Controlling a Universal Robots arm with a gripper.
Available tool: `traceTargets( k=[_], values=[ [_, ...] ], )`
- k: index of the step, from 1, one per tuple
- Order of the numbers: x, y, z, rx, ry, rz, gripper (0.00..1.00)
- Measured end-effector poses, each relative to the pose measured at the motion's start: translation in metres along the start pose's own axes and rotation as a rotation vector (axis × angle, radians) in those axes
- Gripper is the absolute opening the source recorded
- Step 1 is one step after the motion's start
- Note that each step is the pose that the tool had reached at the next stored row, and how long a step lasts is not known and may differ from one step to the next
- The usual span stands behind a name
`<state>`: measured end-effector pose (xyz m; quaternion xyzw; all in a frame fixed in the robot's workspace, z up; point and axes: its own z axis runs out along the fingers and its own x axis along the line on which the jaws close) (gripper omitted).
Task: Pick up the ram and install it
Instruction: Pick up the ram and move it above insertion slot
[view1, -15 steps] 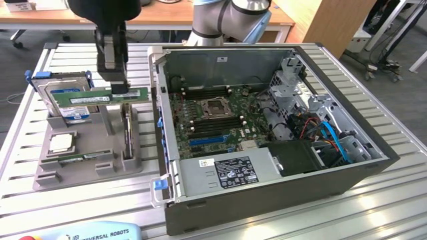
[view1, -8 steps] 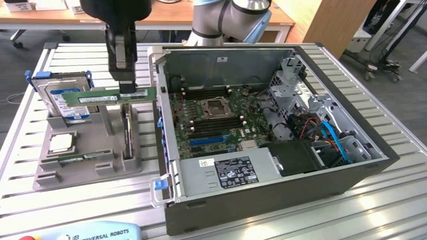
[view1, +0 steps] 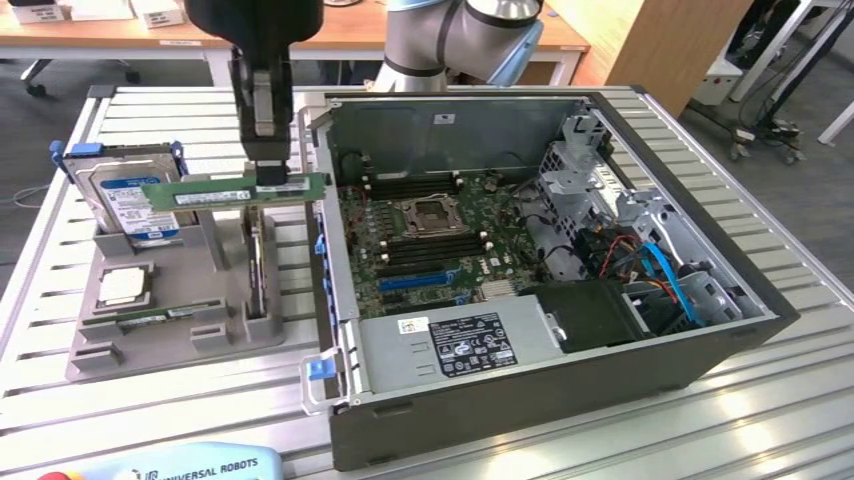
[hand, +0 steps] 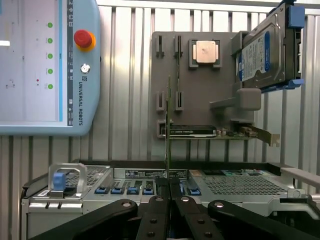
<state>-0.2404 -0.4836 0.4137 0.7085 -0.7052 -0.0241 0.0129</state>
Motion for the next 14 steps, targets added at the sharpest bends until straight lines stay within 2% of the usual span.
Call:
traceTargets(
  k=[14],
  values=[
    [0.000, -0.0325, -0.0010, 0.0001, -0.0001, 0.000, 0.11]
  ],
)
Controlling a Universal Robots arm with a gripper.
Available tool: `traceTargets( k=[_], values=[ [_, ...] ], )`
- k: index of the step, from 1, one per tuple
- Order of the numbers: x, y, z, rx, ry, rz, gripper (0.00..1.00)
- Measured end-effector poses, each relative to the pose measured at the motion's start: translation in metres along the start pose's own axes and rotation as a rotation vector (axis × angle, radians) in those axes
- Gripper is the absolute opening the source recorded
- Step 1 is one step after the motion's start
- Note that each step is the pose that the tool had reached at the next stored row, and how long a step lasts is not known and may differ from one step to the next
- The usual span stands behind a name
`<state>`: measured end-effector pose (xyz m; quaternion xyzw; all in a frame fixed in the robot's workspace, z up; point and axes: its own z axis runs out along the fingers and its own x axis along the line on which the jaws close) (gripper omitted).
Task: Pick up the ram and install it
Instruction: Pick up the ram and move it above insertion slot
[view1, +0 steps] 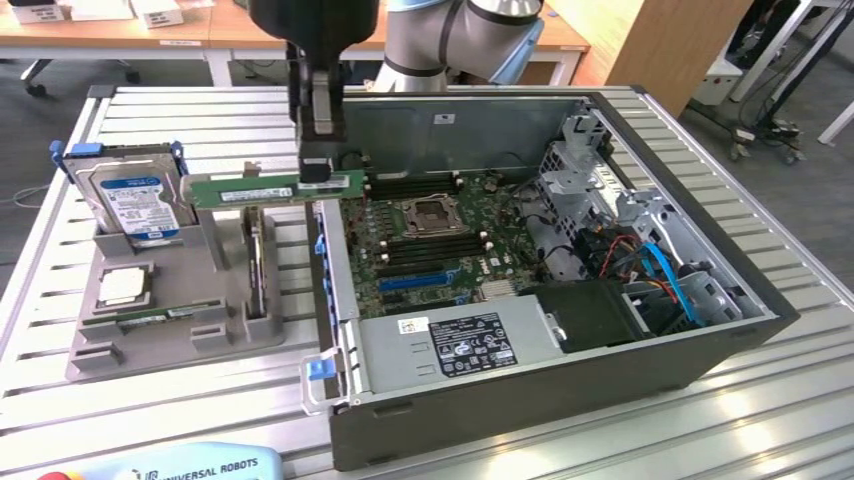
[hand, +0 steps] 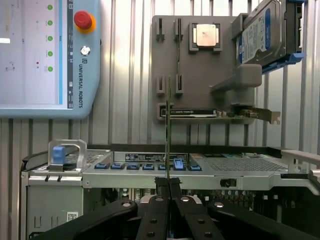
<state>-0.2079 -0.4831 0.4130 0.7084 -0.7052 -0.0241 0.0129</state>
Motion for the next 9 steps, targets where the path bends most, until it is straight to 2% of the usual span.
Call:
traceTargets(
  k=[9],
  values=[
    [0.000, -0.0197, -0.0008, -0.0001, 0.0001, 0.000, 0.11]
  ],
)
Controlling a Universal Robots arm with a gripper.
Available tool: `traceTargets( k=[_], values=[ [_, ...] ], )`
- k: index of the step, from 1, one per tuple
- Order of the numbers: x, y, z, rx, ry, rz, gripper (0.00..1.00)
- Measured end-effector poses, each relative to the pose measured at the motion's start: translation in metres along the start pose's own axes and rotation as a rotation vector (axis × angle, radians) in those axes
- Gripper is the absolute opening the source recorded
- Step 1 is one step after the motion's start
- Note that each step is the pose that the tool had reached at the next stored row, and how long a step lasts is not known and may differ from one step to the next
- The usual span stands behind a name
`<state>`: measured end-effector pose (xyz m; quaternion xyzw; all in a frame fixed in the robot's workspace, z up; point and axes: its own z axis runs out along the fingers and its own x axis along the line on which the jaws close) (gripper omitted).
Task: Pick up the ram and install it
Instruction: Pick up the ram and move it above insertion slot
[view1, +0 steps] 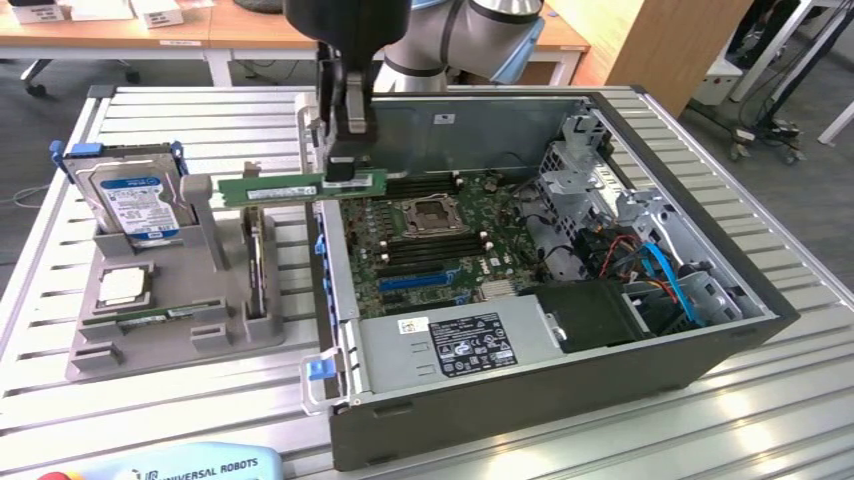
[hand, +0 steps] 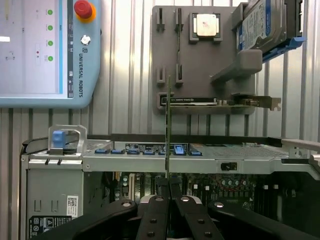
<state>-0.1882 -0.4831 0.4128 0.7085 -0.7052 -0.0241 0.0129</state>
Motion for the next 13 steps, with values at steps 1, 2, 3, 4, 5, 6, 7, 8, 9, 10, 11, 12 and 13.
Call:
traceTargets(
  k=[1, 2, 3, 4, 5, 6, 7, 8, 9, 10, 11, 12, 13],
  values=[
    [0.000, -0.0028, -0.0001, 0.0000, 0.0000, 0.000, 0.11],
    [0.000, -0.0053, -0.0002, 0.0000, 0.0000, 0.000, 0.11],
    [0.000, -0.0076, -0.0004, -0.0001, 0.0000, 0.000, 0.11],
    [0.000, -0.0100, -0.0005, 0.0000, 0.0000, 0.000, 0.11],
    [0.000, -0.0127, -0.0005, 0.0001, -0.0001, 0.000, 0.11],
    [0.000, -0.0155, -0.0007, 0.0000, -0.0001, 0.000, 0.11],
    [0.000, -0.0185, -0.0008, 0.0000, -0.0001, 0.000, 0.11],
    [0.000, -0.0220, -0.0010, 0.0000, 0.0000, 0.000, 0.11],
    [0.000, -0.0251, -0.0012, 0.0000, 0.0000, 0.000, 0.11],
    [0.000, -0.0280, -0.0013, 0.0000, -0.0001, 0.000, 0.11],
    [0.000, -0.0309, -0.0014, 0.0001, -0.0001, 0.000, 0.11],
    [0.000, -0.0340, -0.0016, -0.0001, 0.0000, 0.000, 0.11],
    [0.000, -0.0376, -0.0018, 0.0000, 0.0000, 0.000, 0.11]
  ],
)
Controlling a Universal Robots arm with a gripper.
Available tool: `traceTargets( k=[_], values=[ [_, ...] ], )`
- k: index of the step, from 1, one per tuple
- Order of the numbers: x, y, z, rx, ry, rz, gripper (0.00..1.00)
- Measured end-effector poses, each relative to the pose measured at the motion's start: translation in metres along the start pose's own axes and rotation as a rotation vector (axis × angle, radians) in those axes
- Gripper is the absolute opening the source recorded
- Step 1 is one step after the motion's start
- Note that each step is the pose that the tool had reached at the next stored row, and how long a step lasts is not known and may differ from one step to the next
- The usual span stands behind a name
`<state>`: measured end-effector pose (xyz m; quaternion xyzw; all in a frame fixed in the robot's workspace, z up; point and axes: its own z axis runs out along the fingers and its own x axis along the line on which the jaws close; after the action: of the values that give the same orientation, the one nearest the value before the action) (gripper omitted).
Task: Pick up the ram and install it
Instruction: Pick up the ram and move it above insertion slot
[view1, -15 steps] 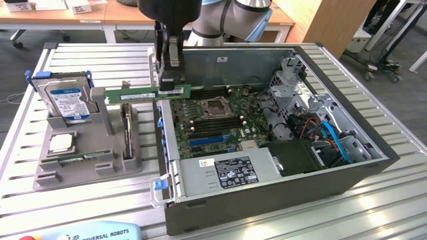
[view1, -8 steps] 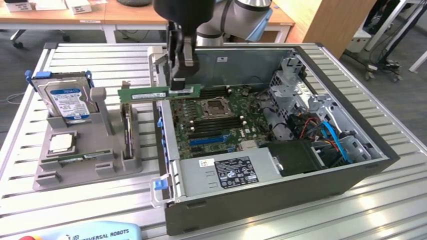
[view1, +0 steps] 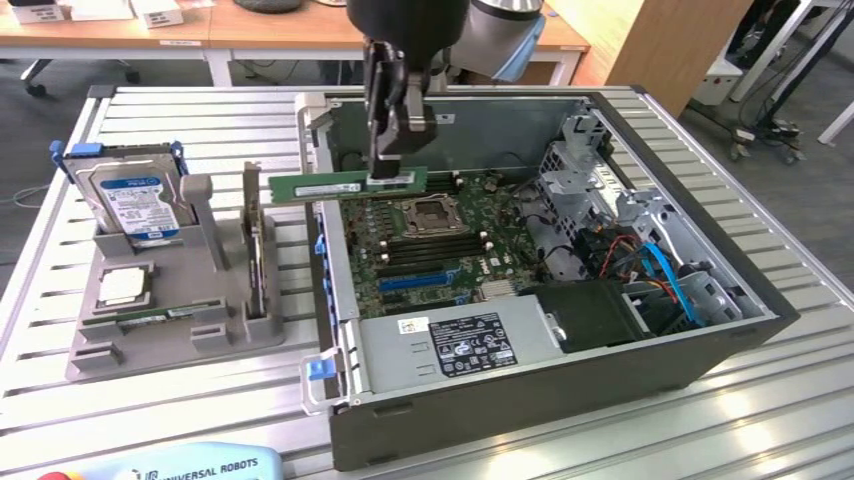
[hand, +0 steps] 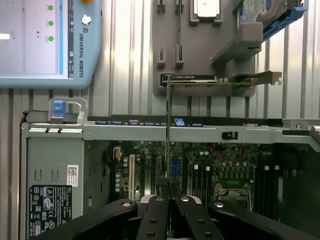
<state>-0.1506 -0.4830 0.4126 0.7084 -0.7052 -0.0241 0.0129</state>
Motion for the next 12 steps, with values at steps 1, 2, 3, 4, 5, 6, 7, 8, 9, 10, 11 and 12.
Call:
traceTargets(
  k=[1, 2, 3, 4, 5, 6, 7, 8, 9, 10, 11, 12],
  values=[
    [0.000, -0.0043, -0.0002, 0.0000, 0.0000, 0.000, 0.11],
    [0.000, -0.0087, -0.0004, 0.0000, -0.0001, 0.000, 0.11],
    [0.000, -0.0130, -0.0006, 0.0000, 0.0000, 0.000, 0.11],
    [0.000, -0.0170, -0.0007, 0.0000, -0.0001, 0.000, 0.11],
    [0.000, -0.0211, -0.0009, 0.0000, -0.0001, 0.000, 0.11],
    [0.000, -0.0248, -0.0011, 0.0000, 0.0000, 0.000, 0.11],
    [0.000, -0.0290, -0.0013, 0.0000, 0.0000, 0.000, 0.11],
    [0.000, -0.0338, -0.0016, 0.0000, 0.0000, 0.000, 0.11],
    [0.000, -0.0384, -0.0018, -0.0002, 0.0000, 0.000, 0.11],
    [0.000, -0.0427, -0.0020, -0.0003, -0.0001, 0.000, 0.11],
    [0.000, -0.0462, -0.0022, -0.0003, 0.0000, 0.000, 0.11],
    [0.000, -0.0492, -0.0024, -0.0003, 0.0000, 0.000, 0.11]
  ],
)
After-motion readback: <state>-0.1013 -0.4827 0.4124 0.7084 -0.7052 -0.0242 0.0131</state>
